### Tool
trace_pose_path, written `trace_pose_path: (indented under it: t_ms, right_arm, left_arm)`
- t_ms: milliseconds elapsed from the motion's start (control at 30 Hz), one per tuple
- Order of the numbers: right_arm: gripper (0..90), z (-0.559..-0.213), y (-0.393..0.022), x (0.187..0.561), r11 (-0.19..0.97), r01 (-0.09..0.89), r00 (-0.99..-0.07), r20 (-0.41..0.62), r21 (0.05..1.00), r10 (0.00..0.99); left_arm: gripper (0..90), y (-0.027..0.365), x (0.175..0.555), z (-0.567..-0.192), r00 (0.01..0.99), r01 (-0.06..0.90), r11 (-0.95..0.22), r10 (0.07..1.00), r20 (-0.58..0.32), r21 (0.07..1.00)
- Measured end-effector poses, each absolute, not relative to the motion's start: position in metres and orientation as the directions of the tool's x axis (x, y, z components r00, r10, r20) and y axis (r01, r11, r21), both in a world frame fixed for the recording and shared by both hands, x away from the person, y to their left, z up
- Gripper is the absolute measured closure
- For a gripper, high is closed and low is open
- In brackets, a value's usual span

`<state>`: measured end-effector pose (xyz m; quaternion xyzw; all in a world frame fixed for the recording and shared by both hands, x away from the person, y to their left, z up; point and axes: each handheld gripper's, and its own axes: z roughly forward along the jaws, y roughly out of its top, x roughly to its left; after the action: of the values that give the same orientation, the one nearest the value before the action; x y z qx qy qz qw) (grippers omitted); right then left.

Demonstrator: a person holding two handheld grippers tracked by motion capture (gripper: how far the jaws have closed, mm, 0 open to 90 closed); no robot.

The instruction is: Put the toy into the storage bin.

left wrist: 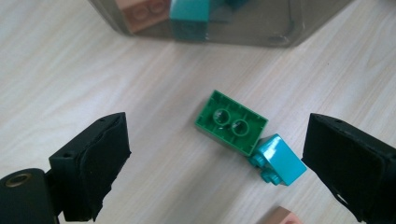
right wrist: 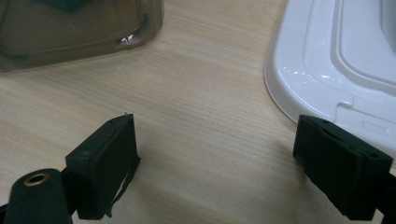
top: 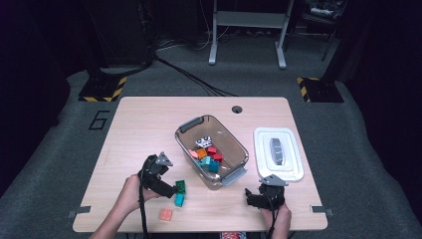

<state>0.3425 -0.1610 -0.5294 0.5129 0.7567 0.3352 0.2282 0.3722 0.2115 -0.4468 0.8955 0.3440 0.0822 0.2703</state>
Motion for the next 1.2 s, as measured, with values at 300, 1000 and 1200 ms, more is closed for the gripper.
trace_pose_path:
  t_ms: [300,1000,1200]
  right_arm:
    - [12.7,-0.529,-0.161,0.343,0.249,0.623,-0.370,-0.001,0.741,0.929]
    - [12.7,-0.529,-0.161,0.343,0.249,0.623,-0.370,-0.002,0.741,0.929]
    - [12.7,-0.529,-0.161,0.343,0.249,0.623,-0.370,-0.002,0.741,0.929]
  left_arm:
    - [15.5,0.192,0.359,-0.467,0.753,0.581,-0.641,0.657,-0.033,0.502]
    - [59.5,0.197,0.355,-0.477,0.817,0.522,-0.731,0.577,-0.011,0.440]
    - [66.6,0.198,0.357,-0.478,0.821,0.511,-0.741,0.570,0.008,0.435]
